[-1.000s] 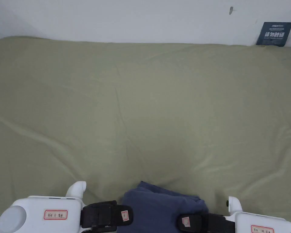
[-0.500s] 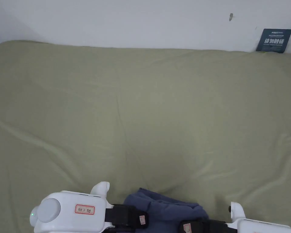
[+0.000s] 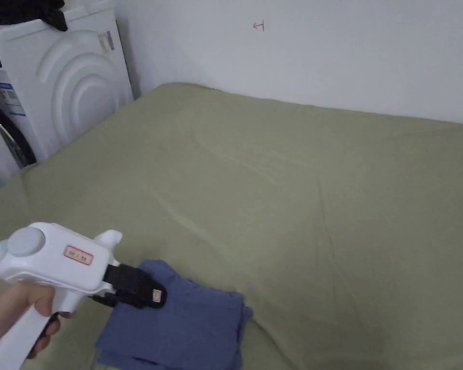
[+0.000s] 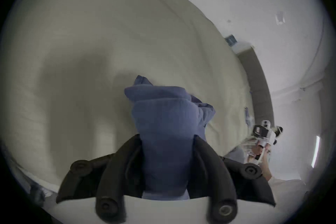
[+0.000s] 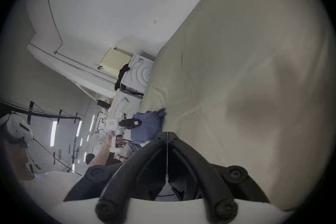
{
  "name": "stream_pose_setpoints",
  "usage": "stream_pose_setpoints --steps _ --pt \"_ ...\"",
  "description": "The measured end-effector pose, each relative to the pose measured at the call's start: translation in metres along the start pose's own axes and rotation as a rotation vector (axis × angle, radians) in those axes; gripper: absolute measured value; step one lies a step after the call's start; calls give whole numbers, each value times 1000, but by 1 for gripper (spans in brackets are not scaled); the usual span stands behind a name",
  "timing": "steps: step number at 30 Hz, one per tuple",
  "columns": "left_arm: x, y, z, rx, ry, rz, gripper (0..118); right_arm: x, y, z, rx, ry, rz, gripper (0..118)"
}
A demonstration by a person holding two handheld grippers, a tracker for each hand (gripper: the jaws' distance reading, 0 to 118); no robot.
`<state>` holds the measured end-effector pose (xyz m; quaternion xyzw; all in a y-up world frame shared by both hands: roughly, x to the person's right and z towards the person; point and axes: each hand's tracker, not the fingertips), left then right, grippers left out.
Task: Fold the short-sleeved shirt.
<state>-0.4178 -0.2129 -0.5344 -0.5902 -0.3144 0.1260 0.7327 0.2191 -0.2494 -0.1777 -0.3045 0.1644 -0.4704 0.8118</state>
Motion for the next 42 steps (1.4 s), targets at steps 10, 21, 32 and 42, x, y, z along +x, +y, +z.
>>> stream_pose_setpoints --steps 10,21,32,42 --pt "-51 54 45 -10 51 63 31 -11 14 -14 39 -26 15 3" --pt "-8 68 66 61 227 -59 118 -4 14 2 22 -6 27 3" --pt "212 -10 -9 437 -96 -126 0 -63 39 45 200 -176 317 3" --pt "414 -106 -81 923 250 -455 0 -148 24 42 624 -779 857 3"
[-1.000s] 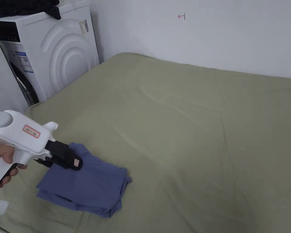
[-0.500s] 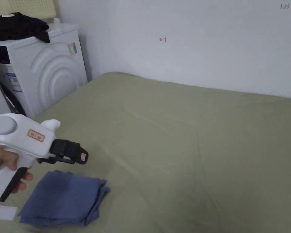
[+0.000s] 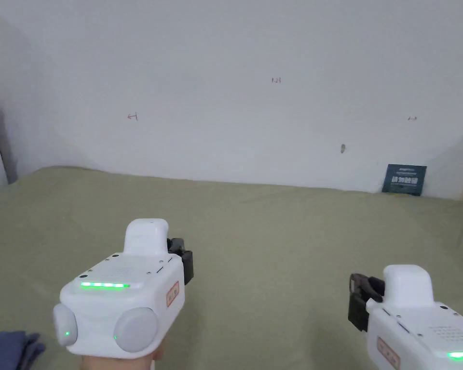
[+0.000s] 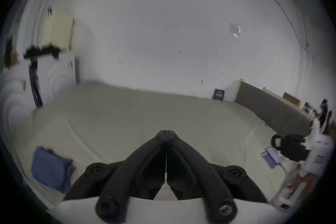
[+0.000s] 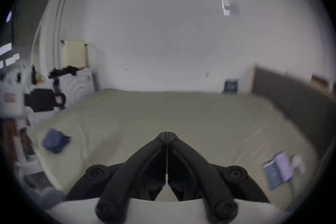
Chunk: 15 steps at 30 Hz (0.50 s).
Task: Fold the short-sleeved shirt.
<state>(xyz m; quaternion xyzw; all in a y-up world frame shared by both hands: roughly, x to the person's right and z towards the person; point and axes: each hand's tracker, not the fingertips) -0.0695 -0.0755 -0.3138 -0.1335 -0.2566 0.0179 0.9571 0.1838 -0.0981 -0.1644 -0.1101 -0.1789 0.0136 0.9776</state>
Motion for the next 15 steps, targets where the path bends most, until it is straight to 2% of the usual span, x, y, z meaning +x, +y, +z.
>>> stream_pose_setpoints --steps 2,3,5,15 --pt "21 1 5 15 33 -81 0 -6 7 6 57 -51 61 3" --pt "26 3 7 40 31 -94 0 -7 10 9 70 -38 63 3" --pt "38 5 12 44 24 -133 0 -6 17 13 64 -12 50 3" --pt "48 13 24 73 42 -140 0 4 27 23 97 -16 28 3"
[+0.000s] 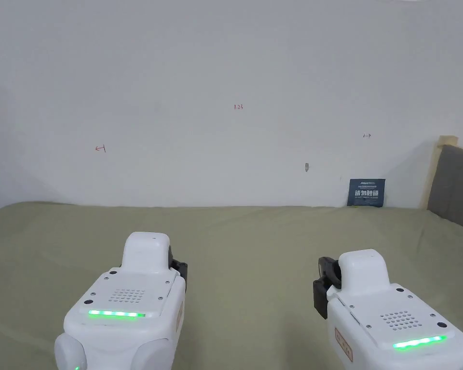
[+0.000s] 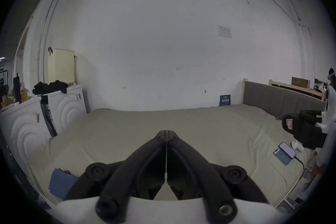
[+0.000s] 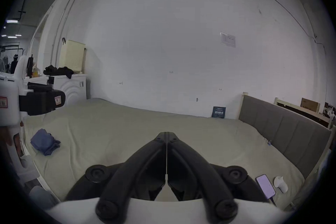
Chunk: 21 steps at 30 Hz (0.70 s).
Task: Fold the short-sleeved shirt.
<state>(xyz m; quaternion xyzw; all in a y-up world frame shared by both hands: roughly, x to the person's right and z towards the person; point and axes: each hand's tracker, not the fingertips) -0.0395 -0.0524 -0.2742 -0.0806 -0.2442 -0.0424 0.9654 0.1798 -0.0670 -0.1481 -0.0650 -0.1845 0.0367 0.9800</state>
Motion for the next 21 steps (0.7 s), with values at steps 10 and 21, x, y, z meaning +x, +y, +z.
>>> stream_pose_setpoints --steps 10,21 --pt "0 4 -2 4 50 -10 58 -2 7 -3 14 -54 37 106" --pt "-5 10 -13 -7 109 -61 118 5 18 1 37 -69 1 118"
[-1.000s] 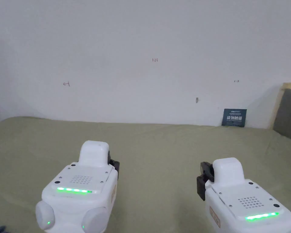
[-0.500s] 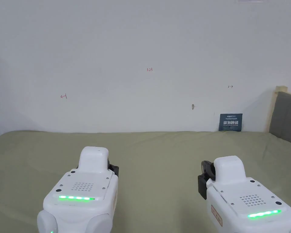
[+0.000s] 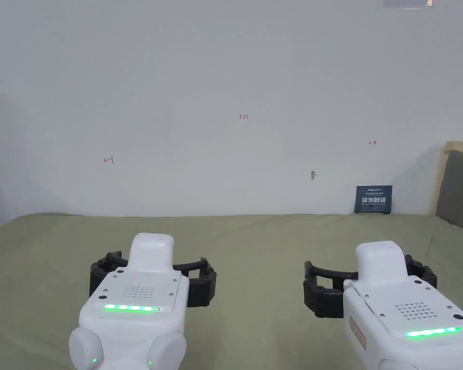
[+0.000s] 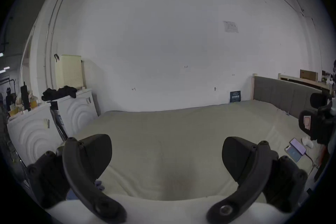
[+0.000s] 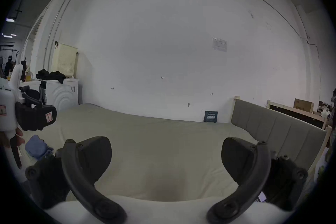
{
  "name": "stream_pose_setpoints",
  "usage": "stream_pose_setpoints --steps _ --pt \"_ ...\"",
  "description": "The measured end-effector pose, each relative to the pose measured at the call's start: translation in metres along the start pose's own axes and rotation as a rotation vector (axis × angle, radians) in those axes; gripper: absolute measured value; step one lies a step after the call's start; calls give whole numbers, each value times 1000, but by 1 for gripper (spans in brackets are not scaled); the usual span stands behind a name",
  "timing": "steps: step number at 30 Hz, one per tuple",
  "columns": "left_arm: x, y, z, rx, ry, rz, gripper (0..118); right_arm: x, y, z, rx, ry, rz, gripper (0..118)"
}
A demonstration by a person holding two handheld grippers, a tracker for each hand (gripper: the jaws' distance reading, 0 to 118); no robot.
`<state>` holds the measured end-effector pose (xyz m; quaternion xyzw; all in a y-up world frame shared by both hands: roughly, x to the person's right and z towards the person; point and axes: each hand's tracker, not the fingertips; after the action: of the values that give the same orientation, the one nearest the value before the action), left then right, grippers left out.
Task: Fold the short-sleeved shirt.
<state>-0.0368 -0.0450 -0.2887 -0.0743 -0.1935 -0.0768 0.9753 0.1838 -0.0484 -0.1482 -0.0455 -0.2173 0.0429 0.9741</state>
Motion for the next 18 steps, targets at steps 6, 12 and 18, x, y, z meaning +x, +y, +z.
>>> stream_pose_setpoints --steps 6,12,18 --pt "-11 17 9 -55 -137 130 118 4 2 -1 -2 9 -4 118" --pt "-10 18 17 -27 -156 123 118 6 4 3 -7 18 -14 118" --pt "-11 13 23 -32 -158 116 118 7 3 8 -4 7 -8 118"
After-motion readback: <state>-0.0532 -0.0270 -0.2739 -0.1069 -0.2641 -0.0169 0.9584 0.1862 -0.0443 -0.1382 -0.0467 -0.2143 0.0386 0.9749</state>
